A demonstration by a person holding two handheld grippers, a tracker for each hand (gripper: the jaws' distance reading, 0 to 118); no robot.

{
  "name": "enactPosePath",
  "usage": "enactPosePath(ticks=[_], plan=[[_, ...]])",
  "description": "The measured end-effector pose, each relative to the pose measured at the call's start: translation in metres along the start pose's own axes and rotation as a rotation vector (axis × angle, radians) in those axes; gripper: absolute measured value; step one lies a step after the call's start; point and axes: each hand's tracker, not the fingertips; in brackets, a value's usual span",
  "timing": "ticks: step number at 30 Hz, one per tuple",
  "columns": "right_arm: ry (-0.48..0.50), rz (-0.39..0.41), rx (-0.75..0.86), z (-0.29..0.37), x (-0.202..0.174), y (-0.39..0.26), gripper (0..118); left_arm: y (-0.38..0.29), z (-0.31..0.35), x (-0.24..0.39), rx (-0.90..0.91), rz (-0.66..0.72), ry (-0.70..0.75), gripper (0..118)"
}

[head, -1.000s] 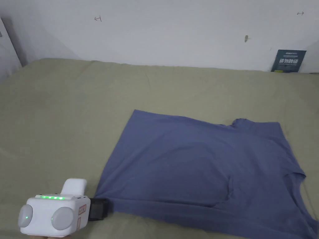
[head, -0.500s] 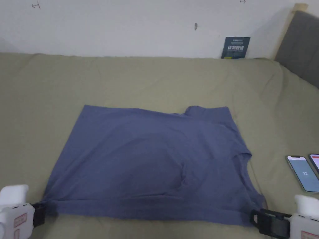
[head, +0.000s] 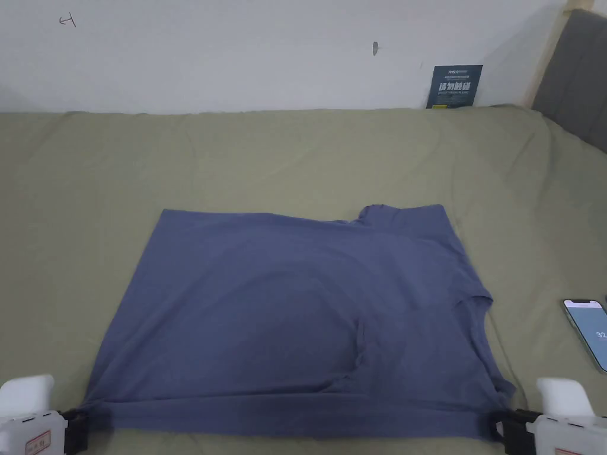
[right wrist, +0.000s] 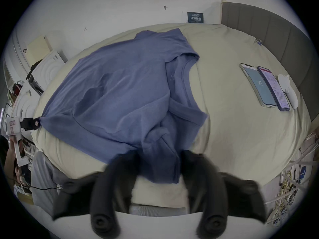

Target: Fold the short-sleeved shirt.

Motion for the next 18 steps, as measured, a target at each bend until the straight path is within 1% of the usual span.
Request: enactPosePath(ticks=[1,2,3,4,7,8,12,18], plan=[[0.006,-0.056,-0.004,0.010,-0.003,0.003,4,0.001,0.000,-0.001,-0.003,0.000,-0.005,7],[0.020,-0.066,-0.016,0.016,-0.004,0.006,4,0.002,0.001,-0.002,-0.004,-0.001,-0.006,7],[0.025,-0.049,-0.003,0.020,-0.005,0.007,4,0.004,0.000,-0.002,-0.003,-0.005,-0.007,7],[0.023,0.028,-0.006,0.030,-0.018,0.014,4,0.006,0.000,-0.003,-0.001,-0.008,-0.009,7],[0.012,0.058,0.008,0.044,-0.038,0.026,4,0.013,0.005,-0.003,0.016,-0.024,-0.012,7],[0.048,0.056,0.001,0.039,-0.030,0.030,4,0.017,0.008,-0.003,0.021,-0.033,-0.018,7],[0.074,0.050,0.029,0.040,-0.026,0.054,4,0.042,0.006,-0.003,0.055,-0.047,-0.028,7],[0.074,0.042,0.047,0.020,-0.023,0.106,4,0.100,-0.003,0.010,0.098,-0.076,-0.027,7]])
